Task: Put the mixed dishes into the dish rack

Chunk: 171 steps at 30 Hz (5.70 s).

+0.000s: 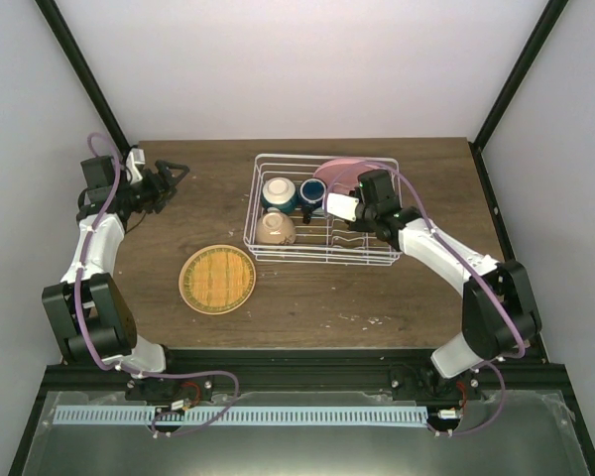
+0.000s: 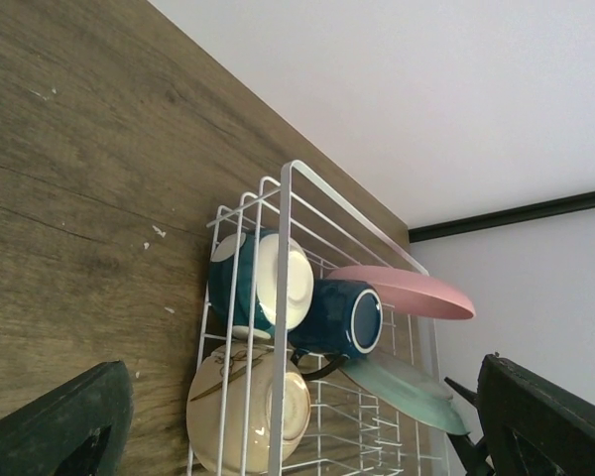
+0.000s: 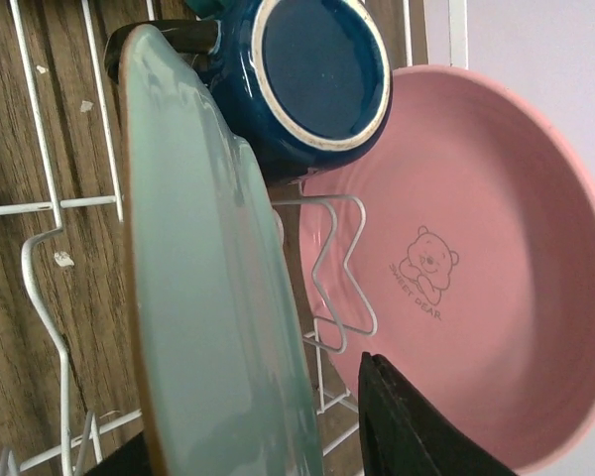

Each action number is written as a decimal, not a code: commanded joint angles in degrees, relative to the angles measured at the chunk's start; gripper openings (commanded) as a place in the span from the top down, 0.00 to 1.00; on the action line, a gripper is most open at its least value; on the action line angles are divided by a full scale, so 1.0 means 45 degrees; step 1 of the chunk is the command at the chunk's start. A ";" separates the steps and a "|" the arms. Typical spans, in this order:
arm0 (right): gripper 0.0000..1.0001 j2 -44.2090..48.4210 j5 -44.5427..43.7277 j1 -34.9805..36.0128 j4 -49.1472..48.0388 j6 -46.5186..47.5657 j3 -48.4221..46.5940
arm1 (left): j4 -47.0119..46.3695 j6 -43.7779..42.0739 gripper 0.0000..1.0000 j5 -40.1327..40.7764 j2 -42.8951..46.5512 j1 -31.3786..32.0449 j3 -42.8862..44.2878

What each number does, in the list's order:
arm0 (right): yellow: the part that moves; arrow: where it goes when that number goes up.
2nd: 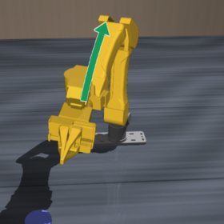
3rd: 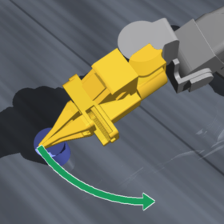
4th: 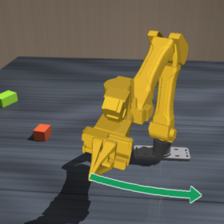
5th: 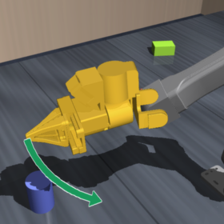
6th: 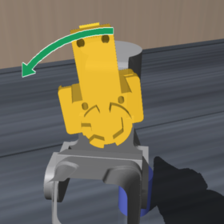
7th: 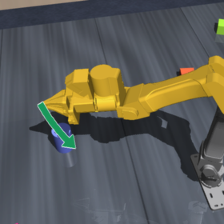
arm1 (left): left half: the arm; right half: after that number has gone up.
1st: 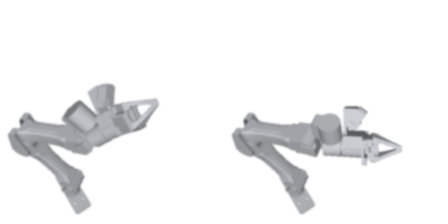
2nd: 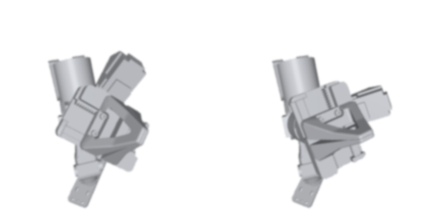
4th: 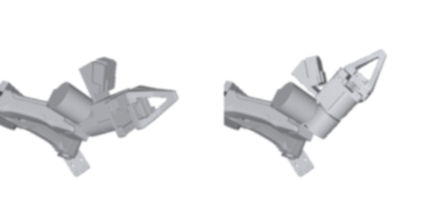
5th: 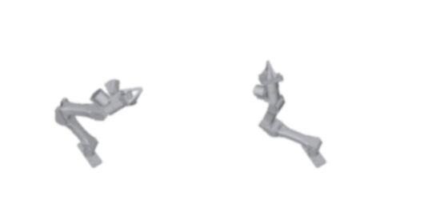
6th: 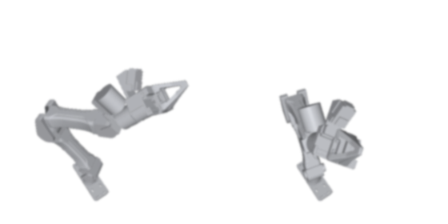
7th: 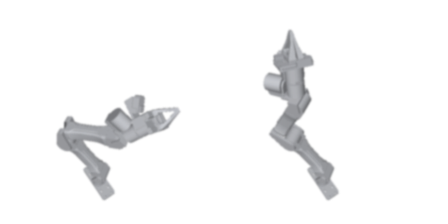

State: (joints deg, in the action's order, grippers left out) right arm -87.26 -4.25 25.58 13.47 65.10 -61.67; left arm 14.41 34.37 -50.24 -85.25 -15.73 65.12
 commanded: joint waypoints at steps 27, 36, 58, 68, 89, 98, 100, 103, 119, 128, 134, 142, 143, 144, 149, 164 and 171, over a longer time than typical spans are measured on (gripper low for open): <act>0.00 0.1261 0.3197 0.1249 -0.0173 -0.6888 -0.2460 | 0.7028 -0.2680 0.06 0.5734 0.0528 0.0744 0.0647; 0.00 -0.4105 0.2925 0.1259 0.4782 -1.0888 -1.0394 | 0.9983 -0.2942 0.07 0.7732 0.1711 0.3204 -0.0665; 0.00 -0.3311 0.2341 0.1250 0.4711 -1.2035 -1.0105 | 0.9163 -0.2872 0.06 0.8772 0.0806 0.4021 -0.2682; 0.00 -0.3320 0.2000 0.1233 0.4838 -1.1744 -1.0023 | 0.8198 -0.2931 0.06 0.8892 0.0014 0.4022 -0.2763; 0.00 -0.3900 0.1902 0.1248 0.5781 -1.1220 -1.0834 | 0.6092 -0.2169 0.25 0.8643 -0.0215 0.4119 -0.4881; 0.00 -0.4021 0.1907 0.1268 0.5710 -1.1013 -1.0653 | 0.6418 -0.1860 0.69 0.8605 0.0352 0.4153 -0.4993; 0.00 -0.4014 0.1868 0.1268 0.5698 -1.0992 -1.0605 | 0.6550 -0.1828 0.75 0.8582 0.0432 0.4158 -0.4926; 0.00 -0.4019 0.1805 0.1268 0.5648 -1.0915 -1.0508 | 0.6829 -0.1817 0.86 0.8533 0.0567 0.4174 -0.4746; 0.00 -0.4084 0.1779 0.1269 0.5560 -1.0804 -1.0277 | 0.9701 -0.2525 1.00 0.8747 0.1732 0.4159 -0.2982; 0.00 -0.4157 0.1918 0.1268 0.5397 -1.0807 -1.0015 | 1.1194 -0.2557 1.00 0.8897 0.2996 0.4040 -0.2188; 0.00 -0.4233 0.2085 0.1270 0.5336 -1.0807 -0.9968 | 1.1754 -0.2660 1.00 0.8937 0.3421 0.3824 -0.1304; 0.00 -0.4102 0.2698 0.1268 0.5247 -1.1208 -1.0056 | 1.2641 -0.3263 1.00 0.8215 0.3542 0.2909 0.0408; 0.00 -0.4138 0.2905 0.1268 0.5316 -1.1308 -1.0159 | 1.2591 -0.3212 1.00 0.7990 0.3577 0.2909 0.0457; 0.00 -0.4213 0.3109 0.1273 0.5417 -1.1440 -1.0306 | 1.2555 -0.3164 1.00 0.7779 0.3648 0.2906 0.0488; 0.00 -0.4641 0.4369 0.1256 0.5633 -1.2197 -1.1021 | 1.2632 -0.2872 1.00 0.7216 0.4293 0.2910 0.0525; 0.00 -0.5453 0.7342 0.0858 0.5602 -1.3751 -1.2267 | 1.3979 -0.2467 1.00 0.5748 0.5432 0.2929 0.2799; 0.00 -0.5111 1.0980 0.0584 0.5045 -1.4021 -1.1578 | 1.1065 -0.1797 1.00 0.3820 0.5744 0.2939 0.2581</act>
State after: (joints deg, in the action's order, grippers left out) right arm -111.63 32.77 28.73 38.44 3.53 -113.95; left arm 74.43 23.42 -24.99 -61.04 -2.59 78.43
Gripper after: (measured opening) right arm 0.999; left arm 0.067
